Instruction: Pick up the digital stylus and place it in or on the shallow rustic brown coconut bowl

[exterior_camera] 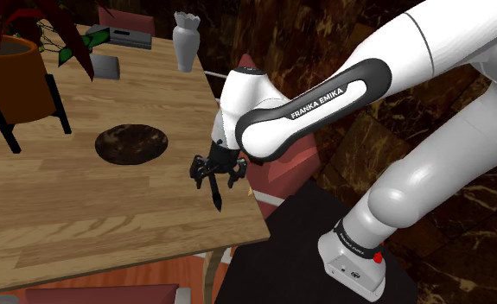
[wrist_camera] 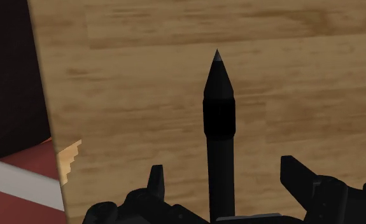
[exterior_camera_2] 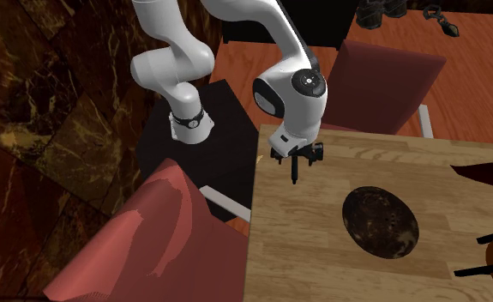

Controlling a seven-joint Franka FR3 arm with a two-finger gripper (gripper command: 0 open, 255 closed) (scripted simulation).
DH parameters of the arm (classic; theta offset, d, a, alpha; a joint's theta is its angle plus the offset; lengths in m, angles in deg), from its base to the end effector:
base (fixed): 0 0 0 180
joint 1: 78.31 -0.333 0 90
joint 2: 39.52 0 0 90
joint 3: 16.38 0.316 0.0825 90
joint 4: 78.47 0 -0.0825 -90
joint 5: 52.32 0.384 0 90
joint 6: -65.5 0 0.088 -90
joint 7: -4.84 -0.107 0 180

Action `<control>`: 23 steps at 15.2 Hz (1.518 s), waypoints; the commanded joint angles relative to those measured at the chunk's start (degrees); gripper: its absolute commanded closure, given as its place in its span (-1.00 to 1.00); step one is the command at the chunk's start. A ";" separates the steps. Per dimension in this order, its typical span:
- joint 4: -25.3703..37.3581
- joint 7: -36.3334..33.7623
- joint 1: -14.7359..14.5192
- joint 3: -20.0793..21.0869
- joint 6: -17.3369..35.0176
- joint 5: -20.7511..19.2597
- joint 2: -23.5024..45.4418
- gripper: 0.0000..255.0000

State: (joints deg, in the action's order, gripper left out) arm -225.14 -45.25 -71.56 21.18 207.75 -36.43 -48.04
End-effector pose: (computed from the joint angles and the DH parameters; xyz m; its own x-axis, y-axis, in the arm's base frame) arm 0.3869 0.2245 0.3127 0.8499 -0.5254 -0.0418 -0.5269 -0.8453 -0.0884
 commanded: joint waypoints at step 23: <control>3.81 1.84 -1.13 -2.56 -11.35 2.80 -8.08 1.00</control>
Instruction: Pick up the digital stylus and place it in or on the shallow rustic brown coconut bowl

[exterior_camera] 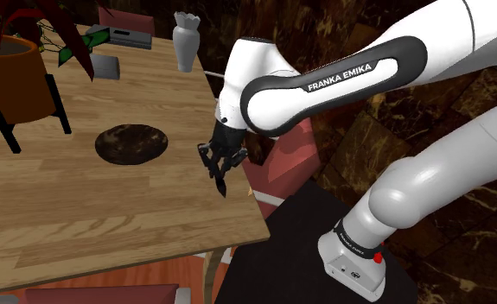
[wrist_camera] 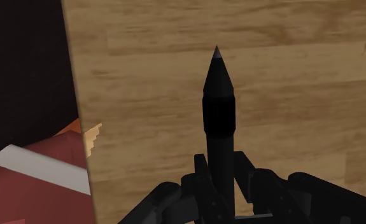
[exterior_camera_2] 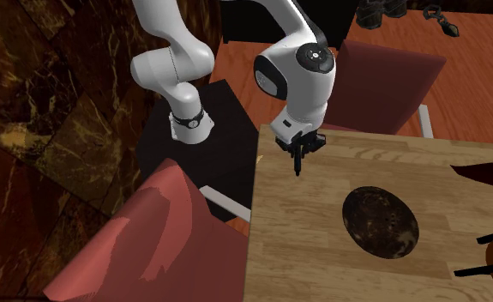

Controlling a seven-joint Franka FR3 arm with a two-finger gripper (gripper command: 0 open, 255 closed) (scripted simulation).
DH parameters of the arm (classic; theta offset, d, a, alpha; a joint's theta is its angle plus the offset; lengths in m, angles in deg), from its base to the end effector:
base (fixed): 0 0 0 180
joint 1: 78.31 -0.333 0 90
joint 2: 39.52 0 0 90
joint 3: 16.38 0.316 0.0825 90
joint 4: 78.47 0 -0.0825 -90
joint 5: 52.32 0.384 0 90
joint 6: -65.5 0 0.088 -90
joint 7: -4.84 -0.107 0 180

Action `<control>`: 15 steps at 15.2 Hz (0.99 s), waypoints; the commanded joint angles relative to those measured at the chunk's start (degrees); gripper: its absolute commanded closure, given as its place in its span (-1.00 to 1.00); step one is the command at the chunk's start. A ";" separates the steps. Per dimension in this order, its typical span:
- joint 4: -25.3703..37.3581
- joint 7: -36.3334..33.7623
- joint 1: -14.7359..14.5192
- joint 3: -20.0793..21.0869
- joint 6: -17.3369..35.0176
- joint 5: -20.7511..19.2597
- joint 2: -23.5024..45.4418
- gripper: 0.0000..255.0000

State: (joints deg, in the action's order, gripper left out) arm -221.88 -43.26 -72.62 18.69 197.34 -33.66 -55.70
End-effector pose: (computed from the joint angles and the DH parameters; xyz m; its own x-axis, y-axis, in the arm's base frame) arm 0.3868 0.2229 0.3706 0.8498 -0.5254 -0.0413 -0.5269 -0.8453 -0.0888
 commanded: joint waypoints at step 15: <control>12.27 -2.60 1.97 -0.37 -9.84 -3.89 2.42 1.00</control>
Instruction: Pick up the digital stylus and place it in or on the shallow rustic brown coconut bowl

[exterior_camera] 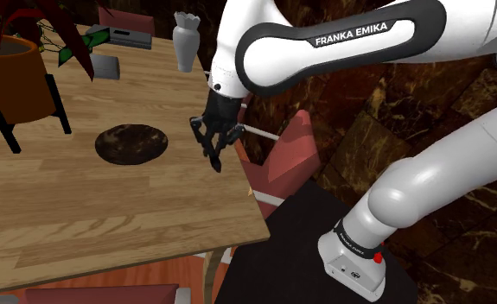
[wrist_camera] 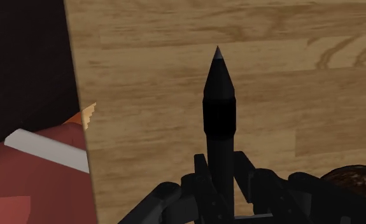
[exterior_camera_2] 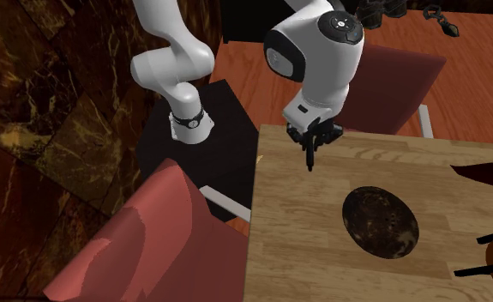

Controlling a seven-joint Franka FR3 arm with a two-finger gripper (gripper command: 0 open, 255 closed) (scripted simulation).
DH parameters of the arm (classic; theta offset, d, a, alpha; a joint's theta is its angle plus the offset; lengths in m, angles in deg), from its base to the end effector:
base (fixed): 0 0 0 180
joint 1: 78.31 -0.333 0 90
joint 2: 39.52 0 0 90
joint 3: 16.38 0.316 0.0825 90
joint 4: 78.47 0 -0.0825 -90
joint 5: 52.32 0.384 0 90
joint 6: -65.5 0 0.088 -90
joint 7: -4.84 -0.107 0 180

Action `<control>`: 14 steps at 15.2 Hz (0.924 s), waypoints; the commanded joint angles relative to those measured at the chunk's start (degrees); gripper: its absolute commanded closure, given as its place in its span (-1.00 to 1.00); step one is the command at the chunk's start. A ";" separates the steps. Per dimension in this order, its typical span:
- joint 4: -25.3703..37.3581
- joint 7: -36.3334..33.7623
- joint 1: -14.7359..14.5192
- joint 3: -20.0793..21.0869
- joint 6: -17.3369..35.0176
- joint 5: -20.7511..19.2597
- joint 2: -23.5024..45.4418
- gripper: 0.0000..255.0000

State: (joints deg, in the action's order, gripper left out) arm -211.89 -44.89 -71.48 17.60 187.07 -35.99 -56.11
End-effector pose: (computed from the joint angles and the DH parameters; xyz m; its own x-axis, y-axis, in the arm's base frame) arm 0.4109 0.2336 0.4364 0.8501 -0.5250 -0.0414 -0.5265 -0.8456 -0.0878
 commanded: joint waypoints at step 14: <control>43.07 -15.01 -3.89 1.02 -8.20 -26.04 40.52 1.00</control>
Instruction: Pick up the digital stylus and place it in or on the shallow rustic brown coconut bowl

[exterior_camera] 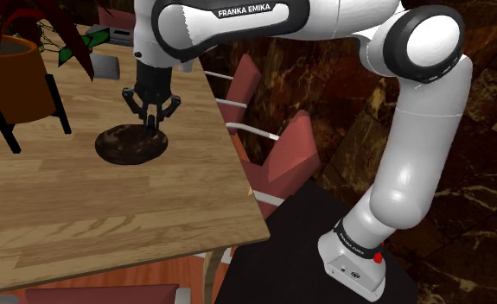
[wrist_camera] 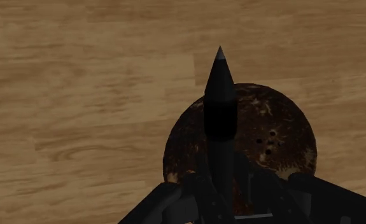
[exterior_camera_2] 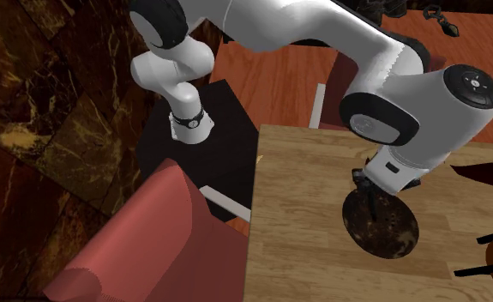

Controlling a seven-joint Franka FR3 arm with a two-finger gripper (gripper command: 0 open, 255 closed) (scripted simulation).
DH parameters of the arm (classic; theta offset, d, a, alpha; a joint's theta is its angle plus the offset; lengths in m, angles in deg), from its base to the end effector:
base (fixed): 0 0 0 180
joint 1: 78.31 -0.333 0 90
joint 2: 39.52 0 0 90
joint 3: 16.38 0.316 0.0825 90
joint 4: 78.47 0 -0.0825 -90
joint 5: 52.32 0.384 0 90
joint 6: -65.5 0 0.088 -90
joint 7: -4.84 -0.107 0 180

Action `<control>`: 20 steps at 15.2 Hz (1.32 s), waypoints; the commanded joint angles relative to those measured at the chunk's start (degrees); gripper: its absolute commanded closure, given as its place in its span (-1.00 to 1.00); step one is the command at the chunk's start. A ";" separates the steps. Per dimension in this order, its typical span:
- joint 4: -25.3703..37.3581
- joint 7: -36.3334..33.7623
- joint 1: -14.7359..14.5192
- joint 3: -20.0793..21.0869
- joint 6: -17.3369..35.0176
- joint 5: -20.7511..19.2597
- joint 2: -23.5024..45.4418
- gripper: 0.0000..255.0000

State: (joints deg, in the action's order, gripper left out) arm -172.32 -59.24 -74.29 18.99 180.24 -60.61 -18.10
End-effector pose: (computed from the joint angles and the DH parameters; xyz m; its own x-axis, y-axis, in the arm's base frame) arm 0.5871 0.2949 0.4385 0.8508 -0.5238 -0.0430 -0.5254 -0.8460 -0.0904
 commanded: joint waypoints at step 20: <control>14.60 -2.02 -6.62 -3.94 0.94 -7.53 16.91 1.00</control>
State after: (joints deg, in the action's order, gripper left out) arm -157.54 -61.24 -80.93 15.06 180.95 -68.12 -1.21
